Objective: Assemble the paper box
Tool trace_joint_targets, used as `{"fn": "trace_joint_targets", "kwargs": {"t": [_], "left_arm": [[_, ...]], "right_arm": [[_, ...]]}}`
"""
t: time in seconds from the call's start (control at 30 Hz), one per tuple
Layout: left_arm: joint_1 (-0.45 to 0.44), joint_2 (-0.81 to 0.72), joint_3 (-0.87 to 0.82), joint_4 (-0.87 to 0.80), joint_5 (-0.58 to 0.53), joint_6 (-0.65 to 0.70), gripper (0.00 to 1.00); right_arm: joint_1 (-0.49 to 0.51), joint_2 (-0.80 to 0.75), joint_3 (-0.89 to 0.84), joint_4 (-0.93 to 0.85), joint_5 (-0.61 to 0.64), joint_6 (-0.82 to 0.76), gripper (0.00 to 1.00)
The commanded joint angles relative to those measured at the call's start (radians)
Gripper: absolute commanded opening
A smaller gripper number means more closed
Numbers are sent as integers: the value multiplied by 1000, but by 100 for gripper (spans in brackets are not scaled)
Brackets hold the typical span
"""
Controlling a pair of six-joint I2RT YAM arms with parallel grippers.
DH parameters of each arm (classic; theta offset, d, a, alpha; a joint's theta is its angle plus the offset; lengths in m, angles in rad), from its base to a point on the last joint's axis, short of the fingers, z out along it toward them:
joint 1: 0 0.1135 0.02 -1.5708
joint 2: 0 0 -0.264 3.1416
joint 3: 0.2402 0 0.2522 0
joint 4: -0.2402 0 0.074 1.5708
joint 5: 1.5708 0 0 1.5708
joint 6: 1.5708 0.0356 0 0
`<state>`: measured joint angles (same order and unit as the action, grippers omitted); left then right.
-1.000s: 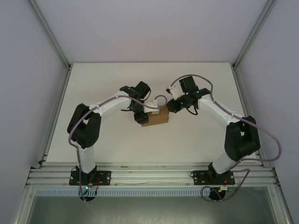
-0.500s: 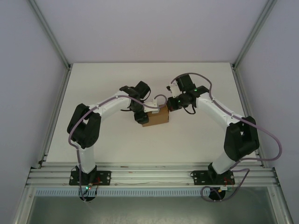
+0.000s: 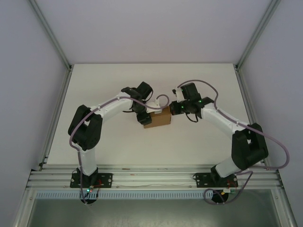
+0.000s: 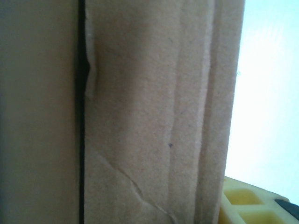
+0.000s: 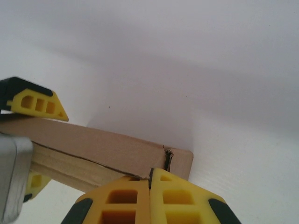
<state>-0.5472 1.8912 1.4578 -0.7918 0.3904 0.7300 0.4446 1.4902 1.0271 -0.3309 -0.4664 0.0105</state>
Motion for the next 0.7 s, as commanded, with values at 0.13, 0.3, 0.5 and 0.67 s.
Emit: {"fn": "trace_joint_targets", "kwargs": {"t": [0.13, 0.3, 0.5, 0.67], "left_arm": [[3, -20, -11, 32, -9, -49, 56], [2, -85, -25, 71, -19, -117, 87], [0, -264, -177, 212, -154, -295, 100], [1, -371, -277, 227, -300, -541, 96]], "right_arm": [[20, -49, -160, 110, 55, -72, 0], [39, -58, -143, 98, 128, -38, 0], [83, -64, -121, 62, 207, -25, 0], [107, -52, -100, 24, 262, 49, 0]]}}
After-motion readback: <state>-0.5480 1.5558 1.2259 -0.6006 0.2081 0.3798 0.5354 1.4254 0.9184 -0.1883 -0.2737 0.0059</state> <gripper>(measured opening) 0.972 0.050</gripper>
